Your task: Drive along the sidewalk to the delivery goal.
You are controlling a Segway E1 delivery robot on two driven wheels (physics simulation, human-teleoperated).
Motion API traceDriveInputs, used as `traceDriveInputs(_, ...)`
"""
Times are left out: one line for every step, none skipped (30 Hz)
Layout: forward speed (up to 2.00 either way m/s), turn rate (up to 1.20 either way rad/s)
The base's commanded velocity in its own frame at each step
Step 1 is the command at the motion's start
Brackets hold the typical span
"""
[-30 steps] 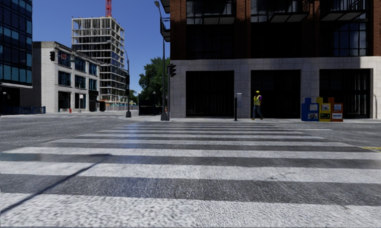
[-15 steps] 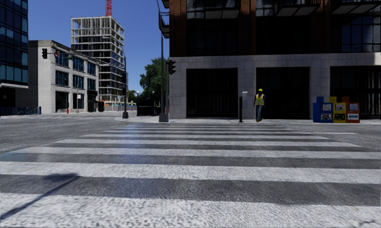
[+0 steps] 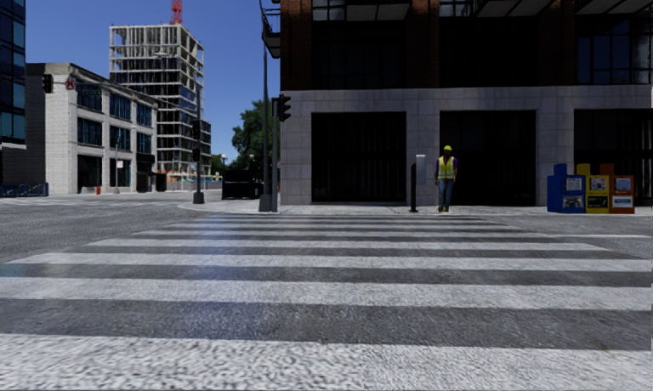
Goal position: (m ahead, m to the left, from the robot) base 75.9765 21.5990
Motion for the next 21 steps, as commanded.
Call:
traceDriveInputs(2.00, 0.00)
traceDriveInputs(2.00, 0.00)
traceDriveInputs(2.00, 0.00)
traceDriveInputs(2.00, 0.00)
traceDriveInputs(2.00, 0.00)
traceDriveInputs(2.00, 0.00)
traceDriveInputs(2.00, 0.00)
traceDriveInputs(2.00, 0.00)
traceDriveInputs(2.00, 0.00)
traceDriveInputs(2.00, 0.00)
traceDriveInputs(2.00, 0.00)
traceDriveInputs(2.00, 0.00)
traceDriveInputs(2.00, 0.00)
traceDriveInputs(2.00, 0.00)
traceDriveInputs(2.00, 0.00)
traceDriveInputs(2.00, 0.00)
traceDriveInputs(2.00, 0.00)
traceDriveInputs(2.00, 0.00)
traceDriveInputs(2.00, 0.00)
traceDriveInputs(2.00, 0.00)
traceDriveInputs(2.00, 0.00)
